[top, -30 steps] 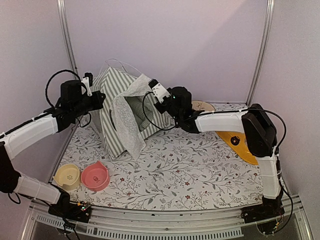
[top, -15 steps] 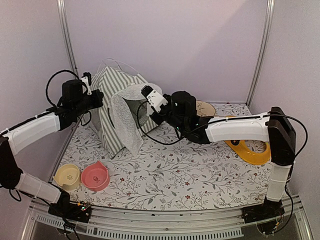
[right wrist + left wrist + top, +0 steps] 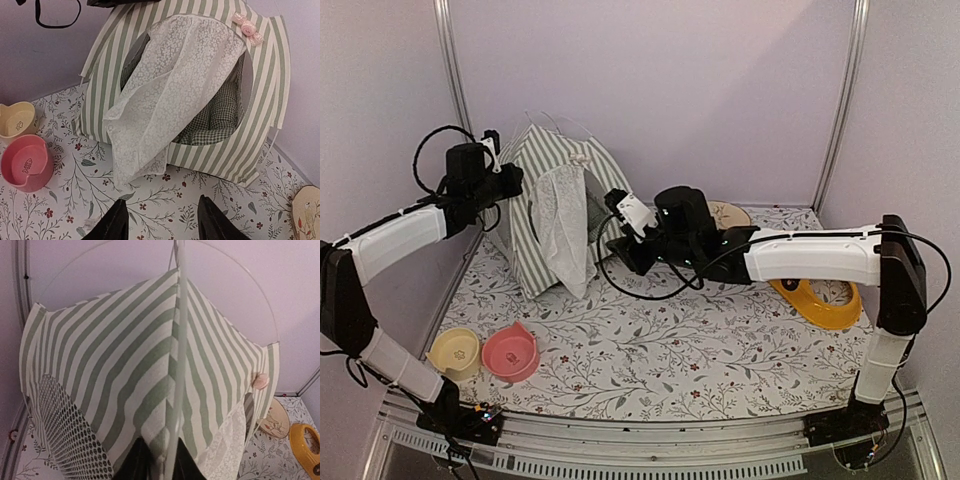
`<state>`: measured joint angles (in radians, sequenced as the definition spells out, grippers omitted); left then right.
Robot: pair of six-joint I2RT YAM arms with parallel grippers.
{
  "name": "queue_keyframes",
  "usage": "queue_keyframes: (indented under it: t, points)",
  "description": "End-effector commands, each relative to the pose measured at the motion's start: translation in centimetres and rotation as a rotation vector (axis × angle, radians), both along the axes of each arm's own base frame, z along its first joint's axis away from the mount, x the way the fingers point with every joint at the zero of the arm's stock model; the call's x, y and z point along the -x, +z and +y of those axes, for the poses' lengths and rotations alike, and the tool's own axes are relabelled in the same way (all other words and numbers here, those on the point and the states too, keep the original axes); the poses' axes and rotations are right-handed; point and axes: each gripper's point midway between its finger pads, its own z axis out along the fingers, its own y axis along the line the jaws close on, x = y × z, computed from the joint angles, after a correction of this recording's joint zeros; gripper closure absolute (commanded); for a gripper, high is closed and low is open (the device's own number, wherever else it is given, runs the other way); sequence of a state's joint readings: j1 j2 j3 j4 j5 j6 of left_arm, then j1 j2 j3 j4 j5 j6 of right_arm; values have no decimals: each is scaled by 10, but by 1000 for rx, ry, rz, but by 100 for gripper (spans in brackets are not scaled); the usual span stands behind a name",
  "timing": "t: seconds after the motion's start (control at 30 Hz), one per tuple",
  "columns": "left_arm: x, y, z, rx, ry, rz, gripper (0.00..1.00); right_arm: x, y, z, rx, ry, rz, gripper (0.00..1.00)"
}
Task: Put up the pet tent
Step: Adjust the tent flap on the tent fabric, then place the tent at the corner of the board, then adjust the tent flap in the tent fabric.
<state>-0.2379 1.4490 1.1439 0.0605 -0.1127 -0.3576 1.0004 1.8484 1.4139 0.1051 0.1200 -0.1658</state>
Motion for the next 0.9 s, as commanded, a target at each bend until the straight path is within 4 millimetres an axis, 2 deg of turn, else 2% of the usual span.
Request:
queue_keyframes:
  t: [0.0,0.07,0.23,0.33,0.4,0.47,0.53,0.57,0.67,0.77,0.87]
  points:
    - [-5,10,22,-34,43,-14,70,21,-2,-12,-29,26,150,47]
    - [1,17,23,-35,40,-23,52,28,-1,-15,-41,38,182,44]
    - [32,28,13,-13,-2,-31,28,35,-3,-23,-108,70,282,31]
    - [51,24,7,3,-26,-20,27,33,-13,-19,-143,106,344,29]
    - [67,16,-10,27,-76,5,30,33,-20,-13,-144,117,364,31]
    - [88,-1,-31,67,-124,43,32,30,-21,-12,-153,109,371,31]
    - [109,-23,-51,128,-169,87,39,28,-17,-14,-167,99,369,31]
    - [118,-44,-60,166,-179,137,41,25,-15,-17,-178,91,370,31]
    - [138,-87,-79,205,-188,215,44,23,-8,-23,-198,79,374,31]
    - [145,-125,-88,240,-188,276,39,22,-2,-32,-206,59,365,31]
    - [140,-148,-92,243,-174,305,37,24,6,-41,-215,43,356,31]
